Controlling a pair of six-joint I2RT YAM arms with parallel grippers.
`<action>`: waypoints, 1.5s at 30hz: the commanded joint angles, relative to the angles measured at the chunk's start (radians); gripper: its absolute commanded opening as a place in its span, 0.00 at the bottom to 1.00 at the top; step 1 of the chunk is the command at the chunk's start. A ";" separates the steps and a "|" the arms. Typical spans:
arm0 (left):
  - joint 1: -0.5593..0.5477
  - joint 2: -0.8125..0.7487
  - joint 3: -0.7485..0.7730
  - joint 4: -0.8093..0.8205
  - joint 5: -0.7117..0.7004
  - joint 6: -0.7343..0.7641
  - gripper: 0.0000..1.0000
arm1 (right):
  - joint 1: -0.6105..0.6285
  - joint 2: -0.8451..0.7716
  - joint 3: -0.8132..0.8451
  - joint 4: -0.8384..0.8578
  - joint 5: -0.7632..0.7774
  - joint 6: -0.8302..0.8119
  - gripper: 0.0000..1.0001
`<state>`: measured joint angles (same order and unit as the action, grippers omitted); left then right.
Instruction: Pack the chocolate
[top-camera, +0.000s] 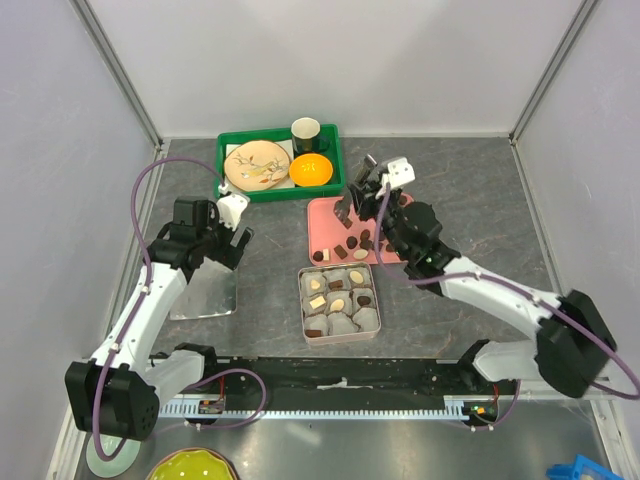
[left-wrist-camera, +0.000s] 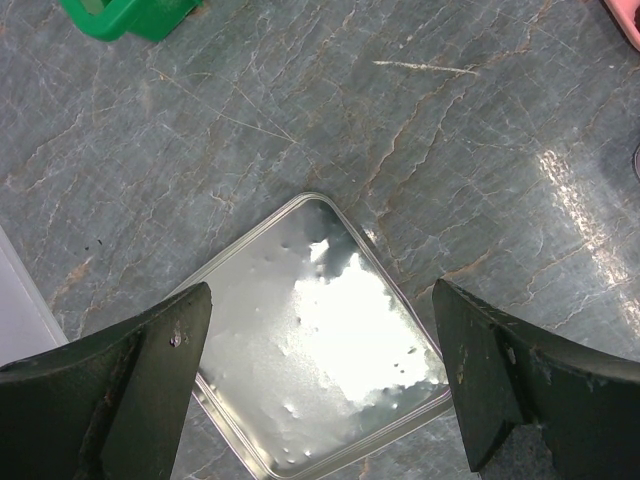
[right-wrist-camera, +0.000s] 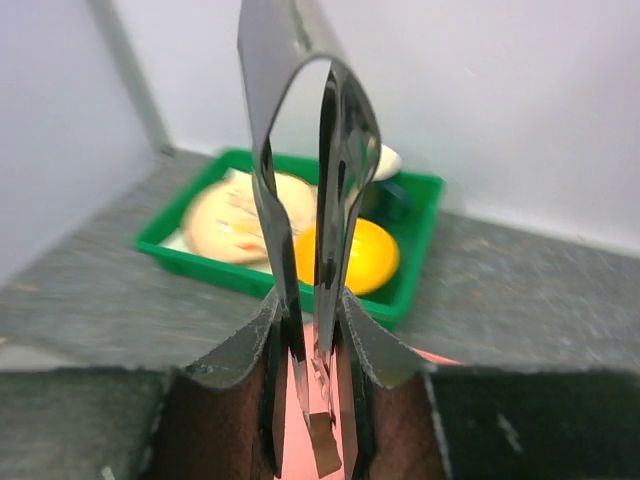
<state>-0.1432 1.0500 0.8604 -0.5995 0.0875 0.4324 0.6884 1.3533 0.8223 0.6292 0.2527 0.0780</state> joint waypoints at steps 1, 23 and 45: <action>0.002 -0.002 0.022 0.014 0.014 0.014 0.99 | 0.100 -0.173 -0.057 -0.038 0.005 0.014 0.15; 0.002 0.008 0.034 0.012 0.006 0.003 0.98 | 0.499 -0.441 -0.225 -0.333 0.030 0.138 0.13; 0.002 0.005 0.042 0.006 0.012 0.008 0.99 | 0.514 -0.405 -0.296 -0.270 0.062 0.146 0.36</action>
<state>-0.1432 1.0542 0.8631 -0.5995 0.0872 0.4320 1.1961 0.9482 0.5304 0.2913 0.2943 0.2096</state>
